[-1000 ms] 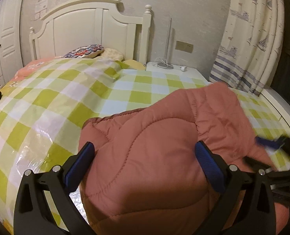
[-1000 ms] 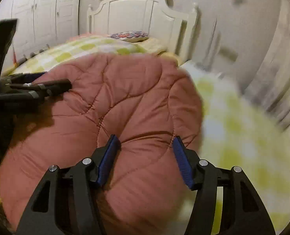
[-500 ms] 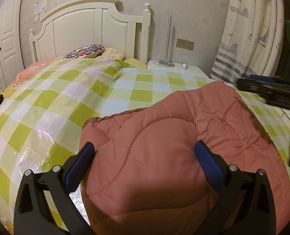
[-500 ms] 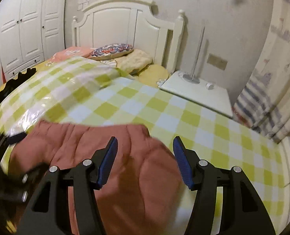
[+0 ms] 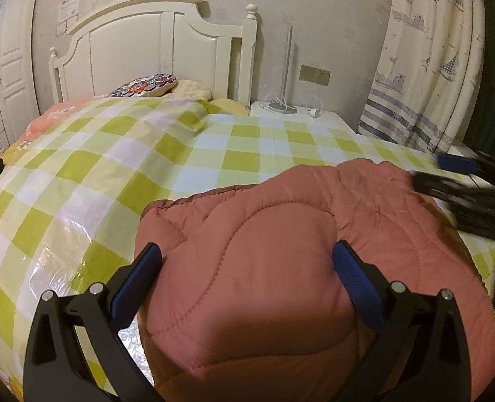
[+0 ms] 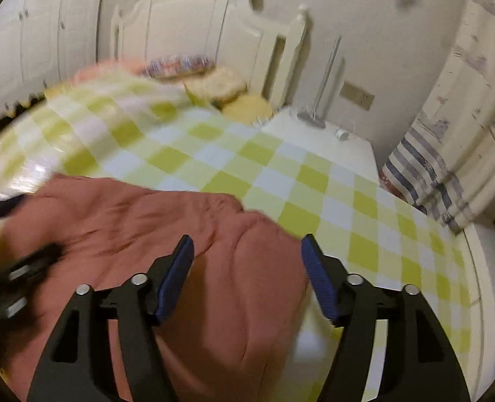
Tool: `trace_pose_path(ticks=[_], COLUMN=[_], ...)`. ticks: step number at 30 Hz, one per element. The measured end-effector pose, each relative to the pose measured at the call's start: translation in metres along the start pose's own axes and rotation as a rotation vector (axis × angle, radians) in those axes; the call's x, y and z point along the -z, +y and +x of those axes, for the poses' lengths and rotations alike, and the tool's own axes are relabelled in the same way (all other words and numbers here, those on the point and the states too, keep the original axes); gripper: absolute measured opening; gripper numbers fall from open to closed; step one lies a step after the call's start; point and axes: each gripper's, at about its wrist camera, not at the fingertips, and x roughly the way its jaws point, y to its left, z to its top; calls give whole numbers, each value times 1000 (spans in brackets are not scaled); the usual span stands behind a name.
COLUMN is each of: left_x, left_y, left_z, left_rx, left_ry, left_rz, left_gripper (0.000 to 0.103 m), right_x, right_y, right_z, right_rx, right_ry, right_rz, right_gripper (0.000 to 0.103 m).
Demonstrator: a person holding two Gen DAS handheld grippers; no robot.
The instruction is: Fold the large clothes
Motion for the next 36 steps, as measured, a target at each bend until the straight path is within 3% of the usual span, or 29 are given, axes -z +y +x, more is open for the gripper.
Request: trace_pose_path(ticks=[4, 6, 8, 11, 13, 16, 19, 21, 25, 28, 30, 36], left_x=[0, 0, 1, 0, 0, 0, 0, 1, 1, 2, 3, 2], left_y=[-2, -2, -5, -8, -7, -6, -7, -9, -8, -8, -10, -14], left_z=[0, 0, 1, 1, 2, 2, 1, 1, 1, -1, -3, -4], left_rx=[-9, -11, -18, -40, -42, -38, -40, -54, -52, -49, -50, -72], left_ry=[1, 1, 3, 4, 9, 10, 7, 2, 7, 7, 3, 14], left_rz=[6, 7, 20, 33, 31, 24, 30, 43, 39, 31, 35, 54], left_gripper=[101, 101, 101, 101, 101, 101, 101, 101, 101, 101, 101, 101], right_x=[38, 65, 85, 81, 81, 90, 115, 126, 111, 112, 121, 129], right_y=[22, 43, 50, 39, 44, 49, 58, 59, 59, 66, 73, 74], right_z=[-50, -44, -36, -46, -72, -94, -67, -62, -72, -88, -73, -65], right_rx=[-75, -97, -79, -87, -62, -95, -134, -118, -86, -101, -101, -92], right_ry=[-78, -21, -36, -13, -74, -151, -67, -116, -77, -148, -99, -91], right_rz=[-20, -88, -85, -13, -38, -46, -63, -58, -63, -78, -105, -118], right_gripper=[79, 78, 79, 79, 79, 83, 86, 87, 86, 86, 88, 89])
